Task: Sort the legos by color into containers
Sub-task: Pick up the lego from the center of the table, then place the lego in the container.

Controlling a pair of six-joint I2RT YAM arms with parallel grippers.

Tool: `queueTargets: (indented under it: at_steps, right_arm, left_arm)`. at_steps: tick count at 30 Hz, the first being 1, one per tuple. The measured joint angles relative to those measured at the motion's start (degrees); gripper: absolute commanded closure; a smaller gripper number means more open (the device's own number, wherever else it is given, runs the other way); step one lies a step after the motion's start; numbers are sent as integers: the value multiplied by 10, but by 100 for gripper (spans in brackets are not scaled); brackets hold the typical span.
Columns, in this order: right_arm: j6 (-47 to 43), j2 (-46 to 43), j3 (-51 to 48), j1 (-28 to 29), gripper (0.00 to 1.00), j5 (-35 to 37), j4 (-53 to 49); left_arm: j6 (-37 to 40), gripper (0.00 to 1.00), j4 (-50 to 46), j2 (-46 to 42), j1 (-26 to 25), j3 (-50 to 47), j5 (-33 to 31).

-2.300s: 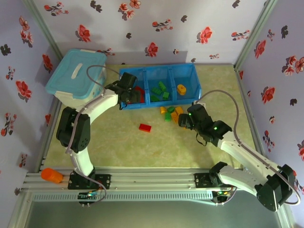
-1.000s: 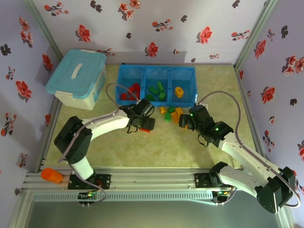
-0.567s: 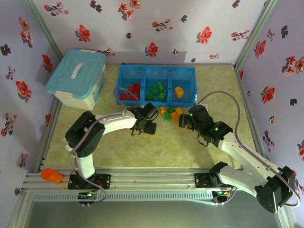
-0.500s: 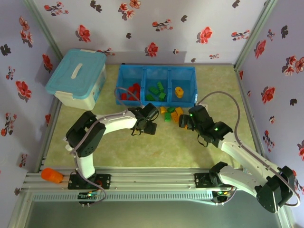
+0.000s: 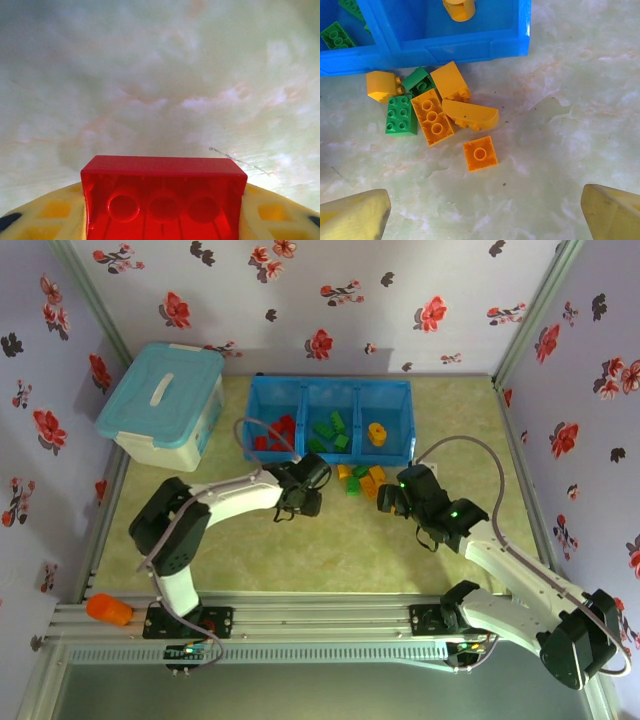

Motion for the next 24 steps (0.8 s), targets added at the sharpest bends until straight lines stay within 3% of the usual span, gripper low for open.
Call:
queueTargets:
  at_steps: [5,8,14,20,21,23,24]
  right_arm:
    - [0,-2,-13,-1,2,0,3]
    - [2,-2,-17,-1,2,-1,3]
    - [4,-22,-27,-1,3,-6,0]
    - [6,-60,-35,-1,3,-6,-10]
    - [8,-64,-36,-1,3,-6,-13]
    - [11,-70,-39,-1,3,-7,-15]
    - [11,-70,-40,-1,3,-7,-16]
  left_arm:
    - [17,62,2,-80,76,7,-4]
    - [29,62,4,-86,128,33,-1]
    - [53,63,5,-24,201,121,23]
    - [70,60,3,59,218,193,38]
    - [71,53,0,69,219,202,40]
    - [75,18,-8,85,222,220,44]
    - [78,11,-11,90,222,227,46]
